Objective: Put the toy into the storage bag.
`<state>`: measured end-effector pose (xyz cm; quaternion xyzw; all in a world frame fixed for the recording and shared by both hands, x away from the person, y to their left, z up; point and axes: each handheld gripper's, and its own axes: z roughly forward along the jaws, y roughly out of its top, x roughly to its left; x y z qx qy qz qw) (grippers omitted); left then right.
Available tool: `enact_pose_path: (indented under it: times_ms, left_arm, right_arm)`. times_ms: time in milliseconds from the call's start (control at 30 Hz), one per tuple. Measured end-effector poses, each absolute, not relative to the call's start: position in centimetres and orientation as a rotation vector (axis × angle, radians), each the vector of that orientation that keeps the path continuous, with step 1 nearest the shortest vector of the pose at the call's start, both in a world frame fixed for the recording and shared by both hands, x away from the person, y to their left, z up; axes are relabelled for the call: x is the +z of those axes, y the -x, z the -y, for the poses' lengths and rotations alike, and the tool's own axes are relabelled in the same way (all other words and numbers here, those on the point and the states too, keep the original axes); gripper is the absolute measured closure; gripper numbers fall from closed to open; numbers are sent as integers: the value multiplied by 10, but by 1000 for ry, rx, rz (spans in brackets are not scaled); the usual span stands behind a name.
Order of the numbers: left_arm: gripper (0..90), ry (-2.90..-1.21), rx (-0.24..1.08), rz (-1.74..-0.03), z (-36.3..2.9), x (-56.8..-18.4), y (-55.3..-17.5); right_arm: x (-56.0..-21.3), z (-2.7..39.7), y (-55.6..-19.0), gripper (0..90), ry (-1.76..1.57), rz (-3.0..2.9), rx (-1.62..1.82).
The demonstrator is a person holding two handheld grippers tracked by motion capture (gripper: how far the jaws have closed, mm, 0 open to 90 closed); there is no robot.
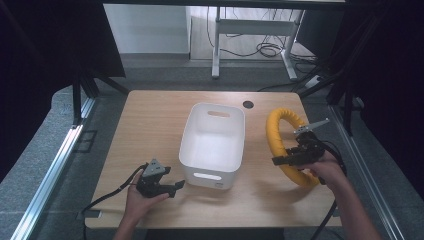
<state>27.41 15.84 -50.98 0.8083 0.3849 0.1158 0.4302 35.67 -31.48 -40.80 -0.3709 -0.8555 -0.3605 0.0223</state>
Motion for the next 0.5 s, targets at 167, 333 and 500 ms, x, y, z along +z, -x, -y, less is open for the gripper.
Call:
enact_pose_path:
  times_ms: [167, 333, 500]
  left_arm:
    - [238, -2015, 288, -961, -158, -510, -274]
    - [238, -2013, 289, -961, -159, -510, -274]
    - [239, -2009, 285, -960, -158, -510, -274]
  right_arm:
    - [-404, 322, -357, 498, 1165, 2633, -1152]
    - [-400, 329, -357, 498, 1179, 2620, -1191]
    - [-397, 334, -358, 498, 1198, 2609, -1218]
